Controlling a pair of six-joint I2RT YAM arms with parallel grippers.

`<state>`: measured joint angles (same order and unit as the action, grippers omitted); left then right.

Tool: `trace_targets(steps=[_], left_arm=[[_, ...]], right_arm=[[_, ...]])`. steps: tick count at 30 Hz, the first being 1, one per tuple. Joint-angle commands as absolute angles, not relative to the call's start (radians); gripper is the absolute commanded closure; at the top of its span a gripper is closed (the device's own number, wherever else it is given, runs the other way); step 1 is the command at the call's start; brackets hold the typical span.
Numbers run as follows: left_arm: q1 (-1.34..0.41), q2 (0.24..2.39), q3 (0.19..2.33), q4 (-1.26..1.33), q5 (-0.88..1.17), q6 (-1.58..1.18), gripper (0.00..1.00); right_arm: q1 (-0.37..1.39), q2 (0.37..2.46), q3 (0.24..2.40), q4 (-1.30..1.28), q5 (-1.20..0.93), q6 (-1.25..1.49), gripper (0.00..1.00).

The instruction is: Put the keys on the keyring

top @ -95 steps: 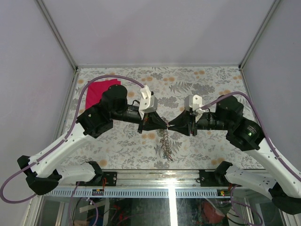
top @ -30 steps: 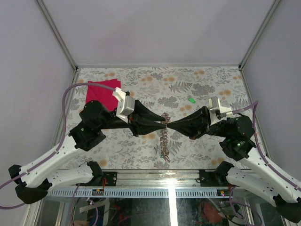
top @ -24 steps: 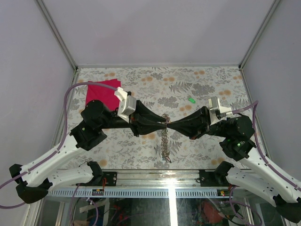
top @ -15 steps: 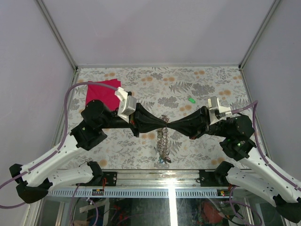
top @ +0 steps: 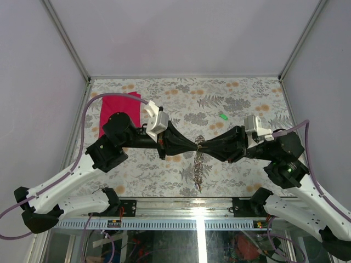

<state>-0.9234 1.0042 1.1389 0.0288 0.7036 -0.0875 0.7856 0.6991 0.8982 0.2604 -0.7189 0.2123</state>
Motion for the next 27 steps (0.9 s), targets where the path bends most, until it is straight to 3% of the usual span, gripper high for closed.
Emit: trace_targets(steps=[1,22,24,27], left_arm=[[-0.928,1.000,1.184,0.053,0.717,-0.064,1.00],[-0.928,0.994,1.208,0.006,0.739,-0.040,1.00],[-0.927,0.991,1.209,0.003,0.739,-0.038,1.00],[-0.929,0.991,1.210,-0.003,0.738,-0.037,1.00]], right_arm=[[0.791,0.684,0.952,0.224,-0.718,0.158,0.75],[0.792,0.746,1.038,0.003,-0.735,0.024,0.70],[0.791,0.747,1.041,-0.006,-0.734,0.018,0.74],[0.792,0.748,1.046,-0.015,-0.734,0.007,0.94]])
